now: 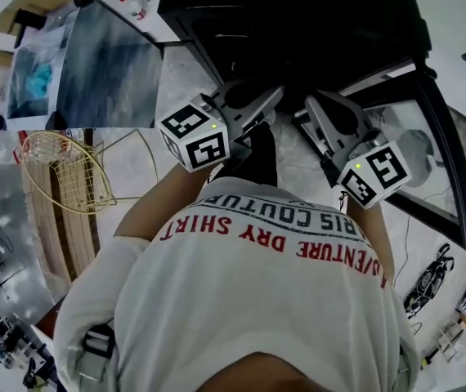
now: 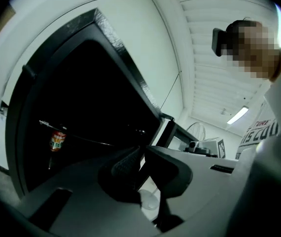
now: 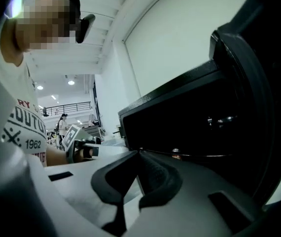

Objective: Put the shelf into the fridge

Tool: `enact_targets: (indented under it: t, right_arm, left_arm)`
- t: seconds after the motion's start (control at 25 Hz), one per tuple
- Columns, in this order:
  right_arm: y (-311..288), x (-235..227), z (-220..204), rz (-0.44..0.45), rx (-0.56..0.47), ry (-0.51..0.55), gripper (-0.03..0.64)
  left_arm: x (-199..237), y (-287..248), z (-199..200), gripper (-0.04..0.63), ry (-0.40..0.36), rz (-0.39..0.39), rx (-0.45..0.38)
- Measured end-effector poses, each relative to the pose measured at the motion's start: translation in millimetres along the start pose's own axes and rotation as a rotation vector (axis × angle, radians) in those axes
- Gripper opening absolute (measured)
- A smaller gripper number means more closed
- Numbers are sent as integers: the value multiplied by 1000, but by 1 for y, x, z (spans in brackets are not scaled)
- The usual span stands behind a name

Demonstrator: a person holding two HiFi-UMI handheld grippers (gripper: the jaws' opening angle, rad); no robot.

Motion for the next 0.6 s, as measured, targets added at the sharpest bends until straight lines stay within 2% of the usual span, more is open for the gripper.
enact_targets:
  t: [0.36, 0.6]
  right_arm:
    - [37, 31, 43, 59, -58, 49, 23]
    - [50, 33, 51, 52, -53, 26, 23]
  left_arm:
    - [-82, 13, 18, 43, -95, -52, 2]
    - [-96, 18, 17, 43, -99, -43, 13]
Point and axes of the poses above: the fingertips, and each gripper's own axes: y backward along the fingers, x to its left, z out of its top, the point moved 2 cm from there along y, backward along the fingers, and after that the axes turned 8 degrees about y, right-handed, at the moved point
